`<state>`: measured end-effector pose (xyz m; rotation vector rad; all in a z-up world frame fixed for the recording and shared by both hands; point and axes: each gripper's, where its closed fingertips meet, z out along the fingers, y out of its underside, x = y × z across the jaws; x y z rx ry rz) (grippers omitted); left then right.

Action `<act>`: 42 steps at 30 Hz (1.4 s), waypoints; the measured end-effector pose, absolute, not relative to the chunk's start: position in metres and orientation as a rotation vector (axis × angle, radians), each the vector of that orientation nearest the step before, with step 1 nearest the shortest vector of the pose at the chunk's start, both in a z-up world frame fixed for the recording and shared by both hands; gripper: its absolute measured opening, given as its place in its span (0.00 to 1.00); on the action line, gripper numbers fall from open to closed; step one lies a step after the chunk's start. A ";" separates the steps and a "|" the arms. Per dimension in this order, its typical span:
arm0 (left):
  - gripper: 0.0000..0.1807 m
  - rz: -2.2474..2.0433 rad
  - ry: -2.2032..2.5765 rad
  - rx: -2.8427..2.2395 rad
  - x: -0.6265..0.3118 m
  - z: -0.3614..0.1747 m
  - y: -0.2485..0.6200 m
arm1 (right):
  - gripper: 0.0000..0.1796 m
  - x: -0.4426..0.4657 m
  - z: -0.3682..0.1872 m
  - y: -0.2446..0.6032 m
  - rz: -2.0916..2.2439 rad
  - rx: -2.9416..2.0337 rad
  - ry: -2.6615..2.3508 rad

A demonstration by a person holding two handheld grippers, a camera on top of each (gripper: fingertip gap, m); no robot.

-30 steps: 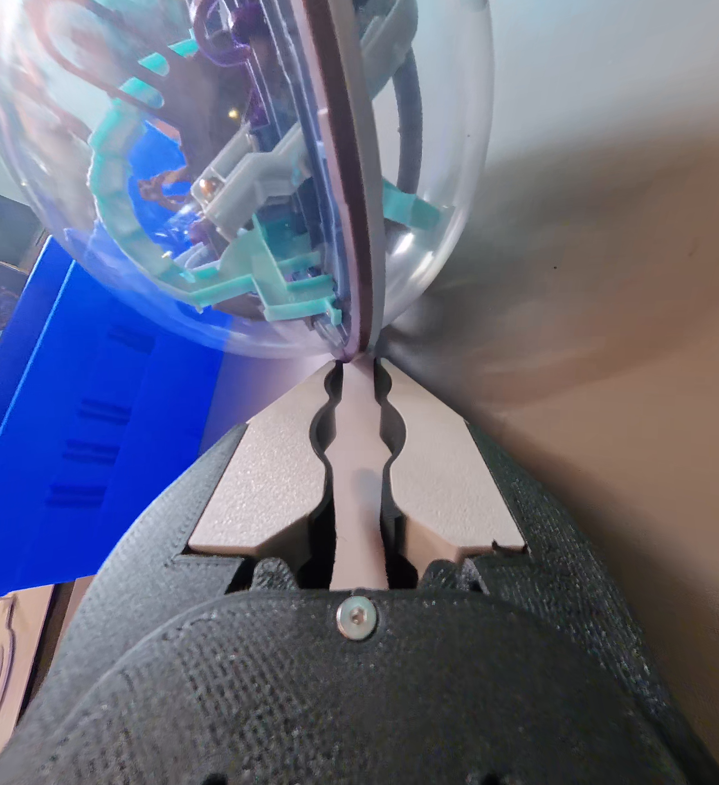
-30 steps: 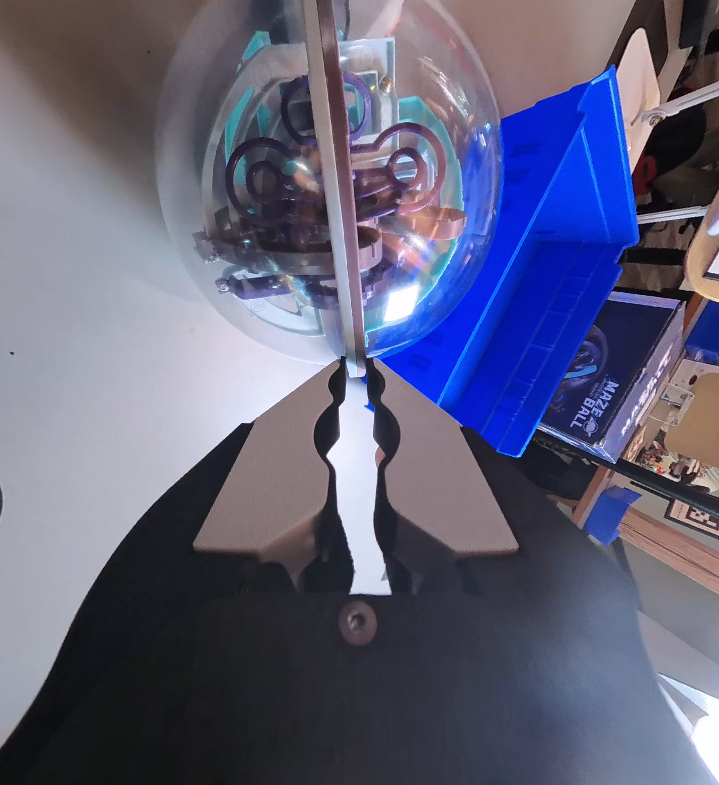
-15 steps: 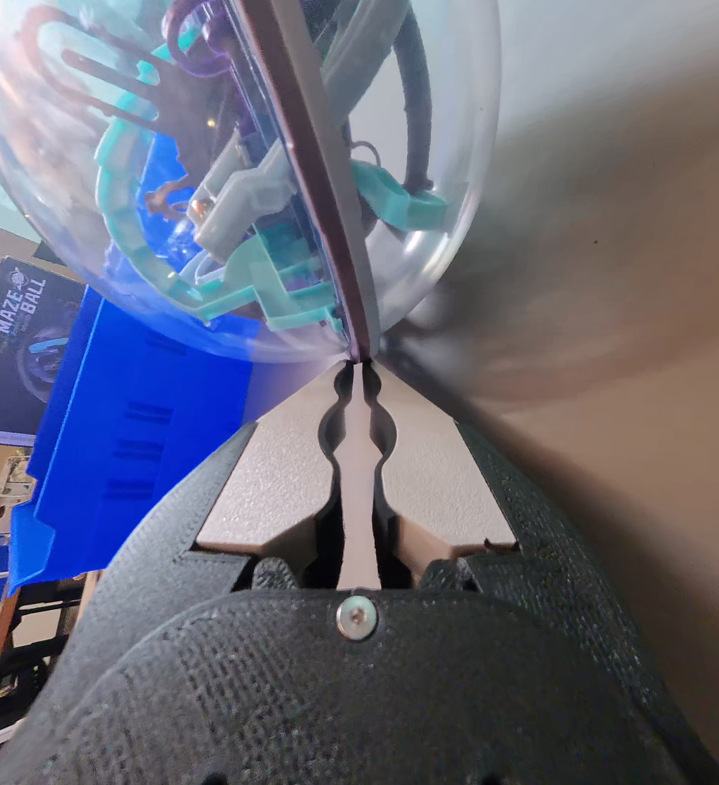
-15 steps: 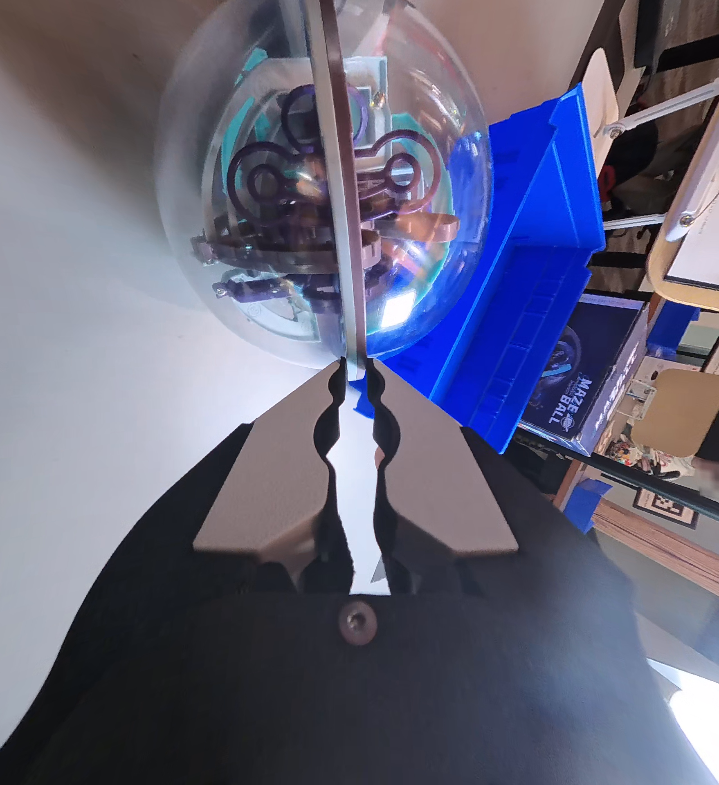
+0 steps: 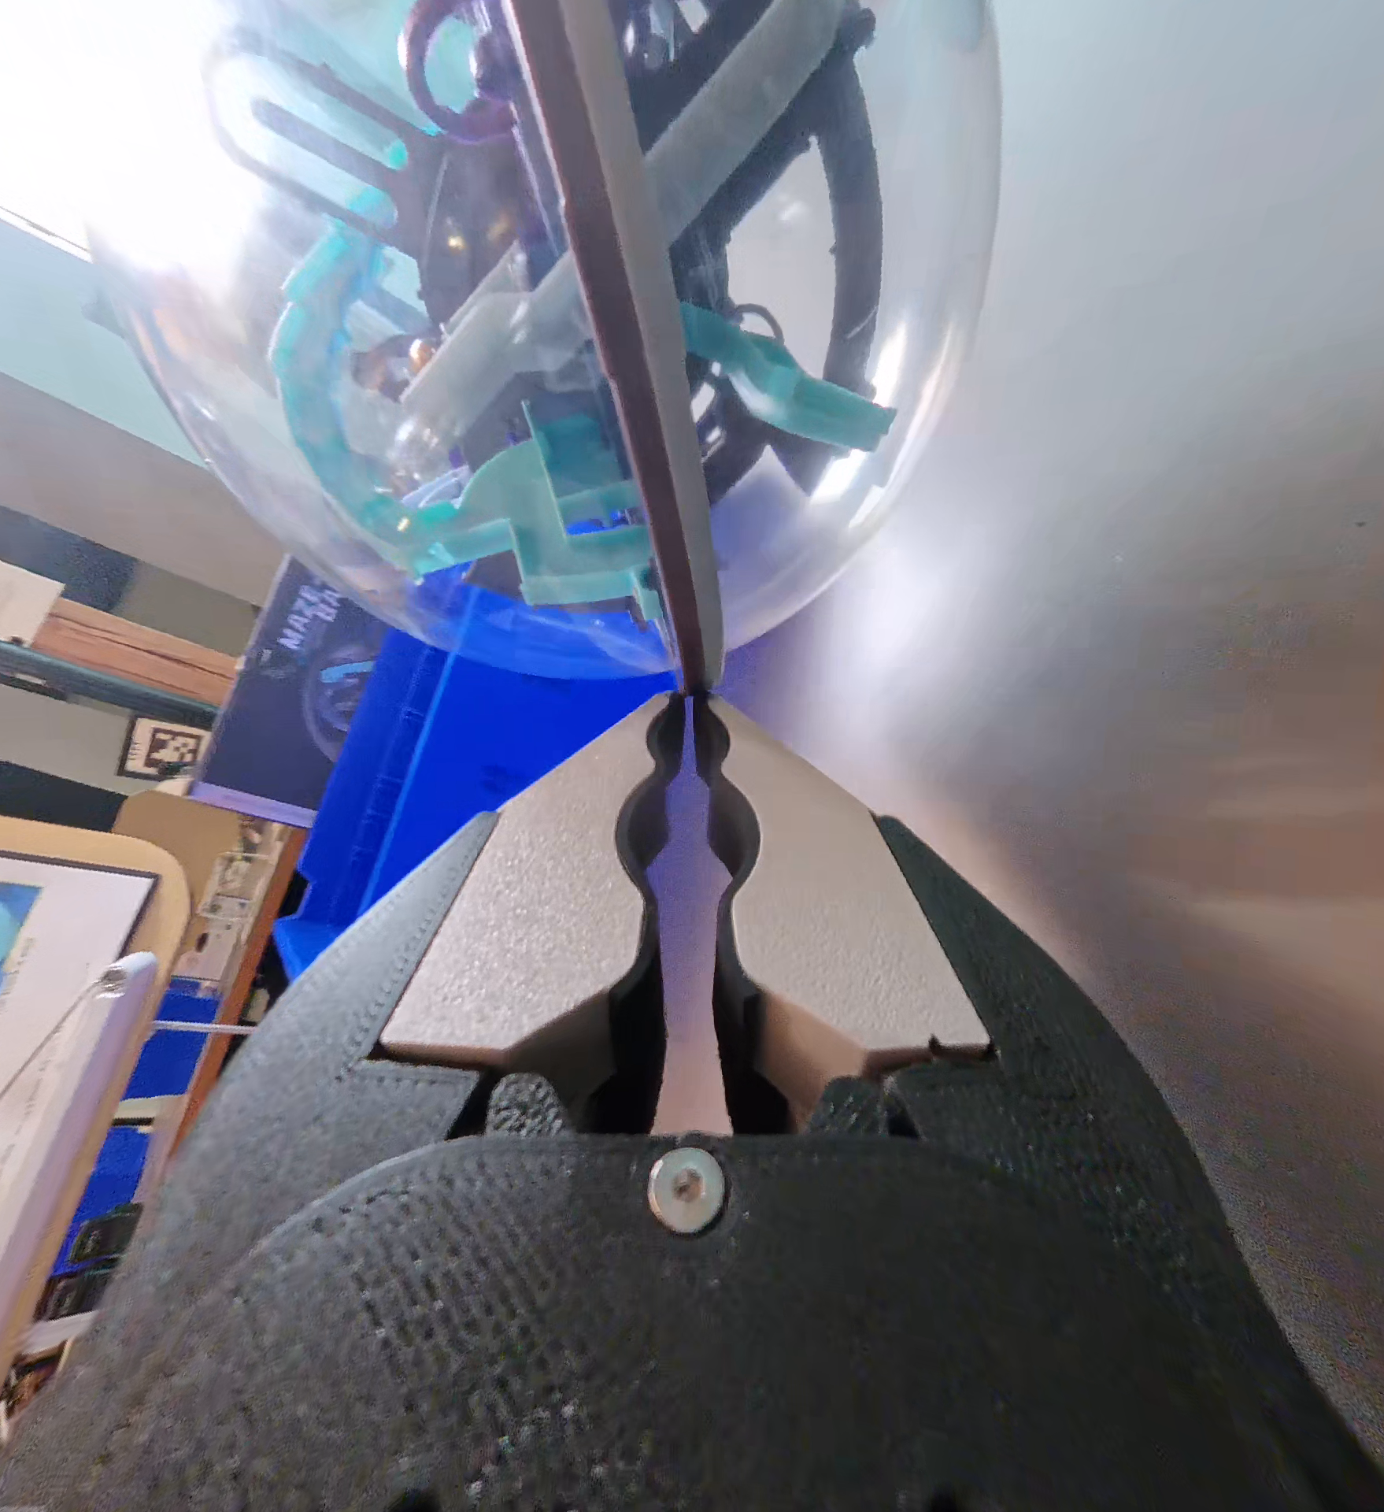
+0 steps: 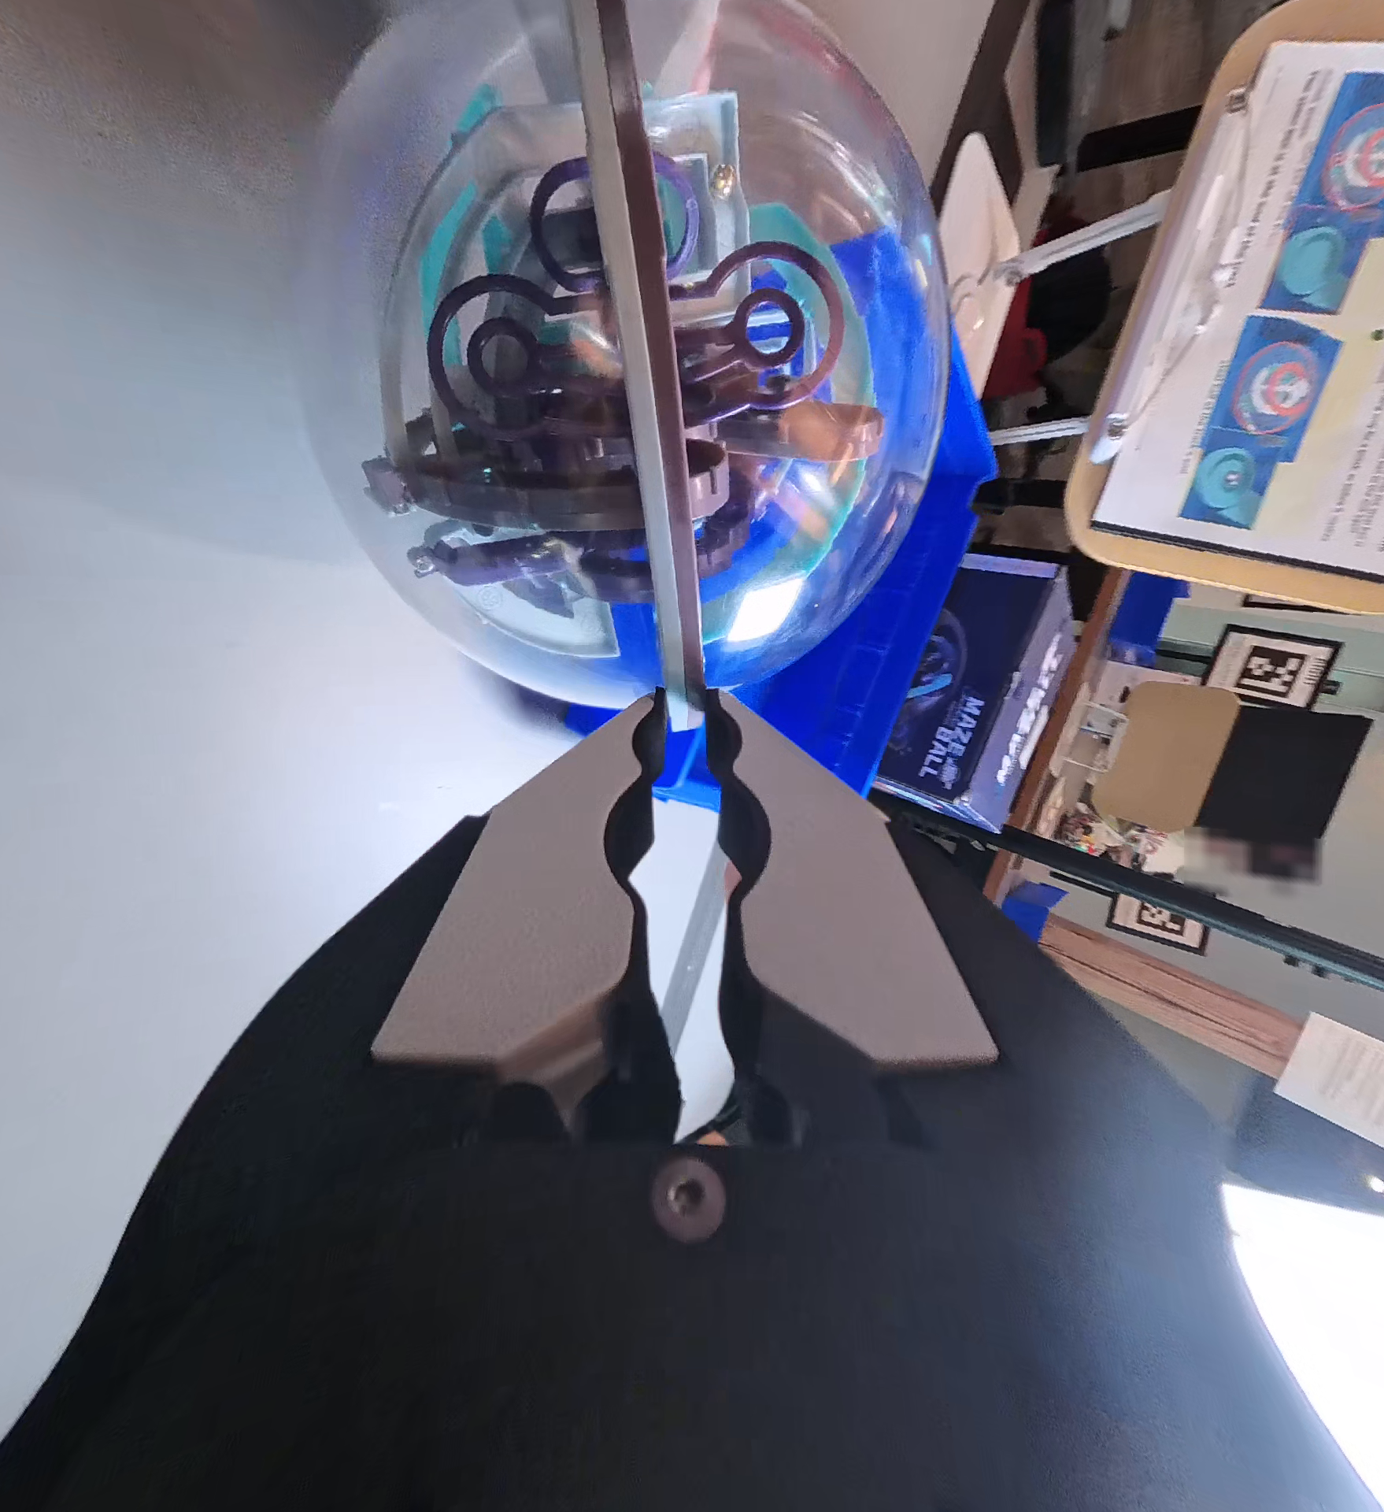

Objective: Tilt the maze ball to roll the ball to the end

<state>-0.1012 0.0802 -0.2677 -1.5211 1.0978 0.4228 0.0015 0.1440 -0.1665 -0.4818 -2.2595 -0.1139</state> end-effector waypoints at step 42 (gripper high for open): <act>0.42 -0.590 0.719 -1.657 -0.083 -0.209 0.048 | 0.37 0.005 -0.245 0.095 0.749 -1.104 -1.946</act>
